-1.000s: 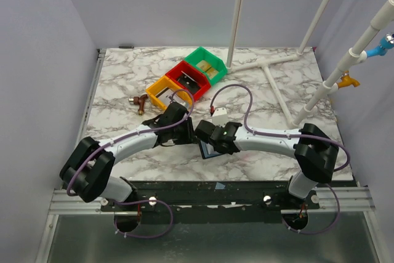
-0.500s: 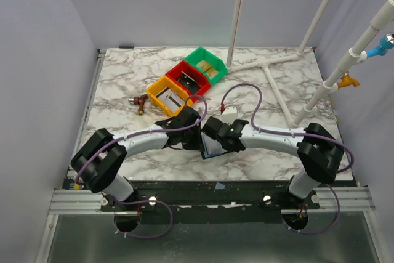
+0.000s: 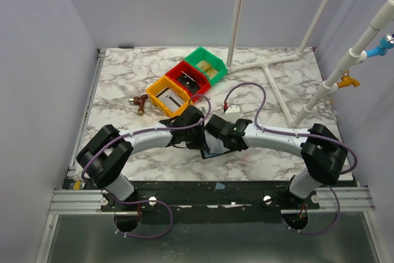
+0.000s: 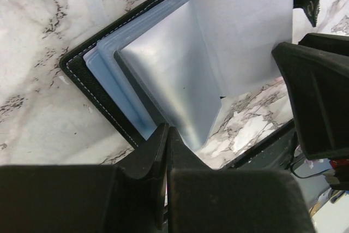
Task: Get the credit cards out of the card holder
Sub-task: Remove the credit card from the card holder.
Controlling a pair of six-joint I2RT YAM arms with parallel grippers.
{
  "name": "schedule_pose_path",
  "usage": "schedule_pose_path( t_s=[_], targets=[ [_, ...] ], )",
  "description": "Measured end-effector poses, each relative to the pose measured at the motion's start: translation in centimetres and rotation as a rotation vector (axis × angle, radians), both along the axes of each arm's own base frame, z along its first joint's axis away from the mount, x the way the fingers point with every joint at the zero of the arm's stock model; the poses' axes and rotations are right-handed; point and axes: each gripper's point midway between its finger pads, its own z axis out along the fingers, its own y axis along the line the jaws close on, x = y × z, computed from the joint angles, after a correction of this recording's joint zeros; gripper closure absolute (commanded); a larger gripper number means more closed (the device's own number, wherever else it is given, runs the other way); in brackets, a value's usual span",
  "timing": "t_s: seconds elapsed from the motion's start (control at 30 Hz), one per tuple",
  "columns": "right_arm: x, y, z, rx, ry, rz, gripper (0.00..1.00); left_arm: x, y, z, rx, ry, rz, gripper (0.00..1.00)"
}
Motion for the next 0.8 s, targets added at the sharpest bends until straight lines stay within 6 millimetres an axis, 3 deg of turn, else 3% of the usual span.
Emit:
schedule_pose_path(
  t_s=[0.37,0.6,0.8],
  targets=[
    [-0.3,-0.1,-0.1,0.009,0.011,0.002,0.69,1.1,-1.5,1.1,-0.033,-0.021,-0.006,0.98],
    [-0.2,0.4,2.6,0.099,-0.037,0.001,0.65,1.9,-2.7,1.2,-0.036,-0.016,-0.015,0.98],
    [-0.1,0.7,5.7,0.197,-0.094,0.003,0.66,3.8,-5.0,2.9,-0.071,-0.052,-0.03,0.98]
  ],
)
